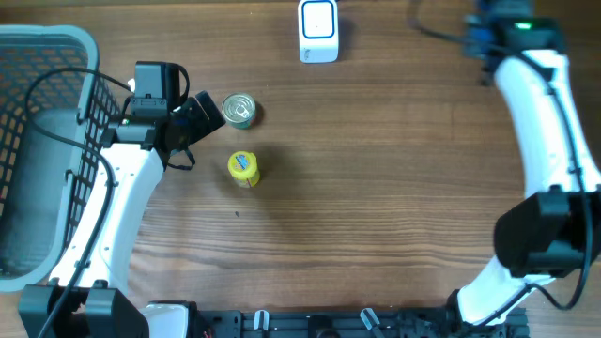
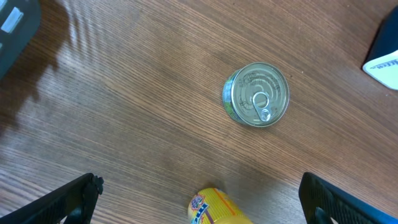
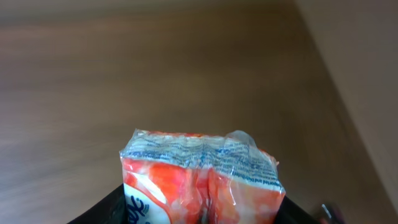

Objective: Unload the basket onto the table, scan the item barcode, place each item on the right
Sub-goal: 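Carry the Kleenex pack to the far right and release it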

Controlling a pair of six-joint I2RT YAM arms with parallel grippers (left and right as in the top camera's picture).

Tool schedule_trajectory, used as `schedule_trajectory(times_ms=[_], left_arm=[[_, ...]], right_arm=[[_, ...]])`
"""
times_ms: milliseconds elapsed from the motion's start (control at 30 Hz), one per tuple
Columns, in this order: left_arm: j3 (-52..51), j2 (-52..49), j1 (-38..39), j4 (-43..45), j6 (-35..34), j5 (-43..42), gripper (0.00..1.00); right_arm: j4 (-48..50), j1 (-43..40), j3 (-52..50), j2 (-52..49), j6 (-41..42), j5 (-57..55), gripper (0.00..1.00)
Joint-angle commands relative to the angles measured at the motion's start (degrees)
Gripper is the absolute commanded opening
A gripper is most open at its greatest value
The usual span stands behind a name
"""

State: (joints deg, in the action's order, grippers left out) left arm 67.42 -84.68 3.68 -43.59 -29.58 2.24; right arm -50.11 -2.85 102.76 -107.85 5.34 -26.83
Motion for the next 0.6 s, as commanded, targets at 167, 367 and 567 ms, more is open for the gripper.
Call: schedule_trajectory(times_ms=[167,367,567], left_arm=[[0.1,0.9,0.0,-0.9,0.9,-2.0,1.0],[0.1,0.9,0.0,-1.7,1.0,-2.7,1.0],[0.1,2.3,0.0,-1.6,10.3,-5.3,1.0]], right_arm=[[4.3,-26.4,-14.2,-7.5,2.8,13.5,0.63],[5.5,-35.6,-15.1,-11.0,2.2,21.0,1.0],[3.5,-36.4,-14.5,-5.4,2.3,27.6,1.0]])
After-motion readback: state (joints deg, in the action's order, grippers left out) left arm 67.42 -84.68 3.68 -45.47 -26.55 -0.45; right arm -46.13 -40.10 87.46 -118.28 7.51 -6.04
